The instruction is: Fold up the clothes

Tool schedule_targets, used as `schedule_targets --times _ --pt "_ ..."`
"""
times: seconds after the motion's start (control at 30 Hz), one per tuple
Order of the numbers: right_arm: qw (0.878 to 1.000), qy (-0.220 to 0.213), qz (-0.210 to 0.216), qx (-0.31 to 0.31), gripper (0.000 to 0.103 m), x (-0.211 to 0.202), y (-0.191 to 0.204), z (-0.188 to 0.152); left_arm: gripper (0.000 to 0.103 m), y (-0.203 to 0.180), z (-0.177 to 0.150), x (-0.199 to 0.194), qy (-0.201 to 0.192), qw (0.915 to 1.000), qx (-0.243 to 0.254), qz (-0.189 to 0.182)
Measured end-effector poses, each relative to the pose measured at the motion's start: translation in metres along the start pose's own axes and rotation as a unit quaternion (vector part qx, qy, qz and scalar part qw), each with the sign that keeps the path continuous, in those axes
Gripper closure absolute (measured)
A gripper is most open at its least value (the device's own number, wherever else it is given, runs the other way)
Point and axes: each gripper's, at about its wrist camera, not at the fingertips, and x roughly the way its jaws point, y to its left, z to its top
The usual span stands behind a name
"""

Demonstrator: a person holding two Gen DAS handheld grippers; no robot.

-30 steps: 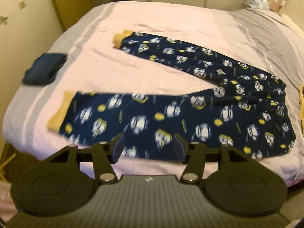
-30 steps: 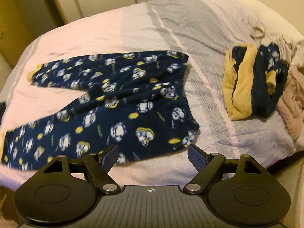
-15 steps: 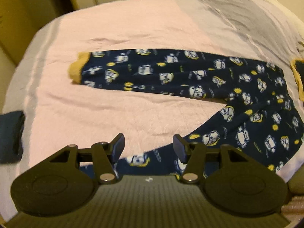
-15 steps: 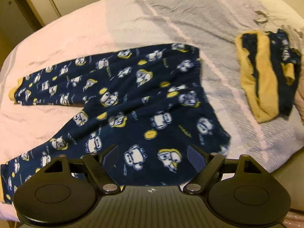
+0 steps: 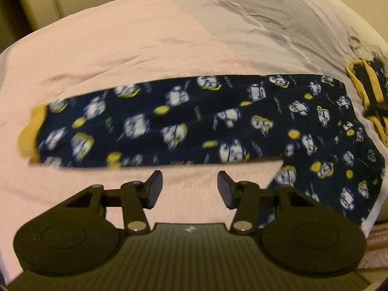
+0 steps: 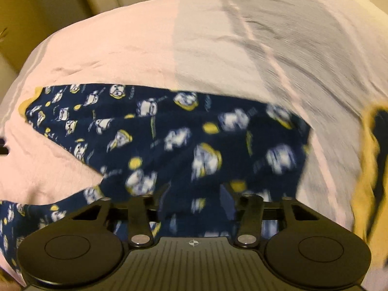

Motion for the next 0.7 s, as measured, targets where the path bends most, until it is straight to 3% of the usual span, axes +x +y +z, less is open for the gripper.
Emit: schedule_targets --times 0.13,0.4,0.5,0.7 --pt "0.998 0.018 0.021 -0.052 0.066 0.049 -0.021 0.045 0.063 0.014 0.039 0.054 0.009 0.9982 0.049 -0.031" --pt "0.988 0.045 0.035 -0.142 0.066 0.133 -0.059 0.131 0.062 0.064 0.114 0.148 0.026 0.9924 0.111 -0.047" --pt "0.983 0.047 0.021 -0.177 0.066 0.158 -0.068 0.148 0.062 0.089 0.136 0.179 0.034 0.9894 0.134 -0.044" --pt "0.975 0.092 0.044 -0.197 0.066 0.194 -0.084 0.158 0.060 0.127 0.158 0.224 0.062 0.9786 0.196 -0.012"
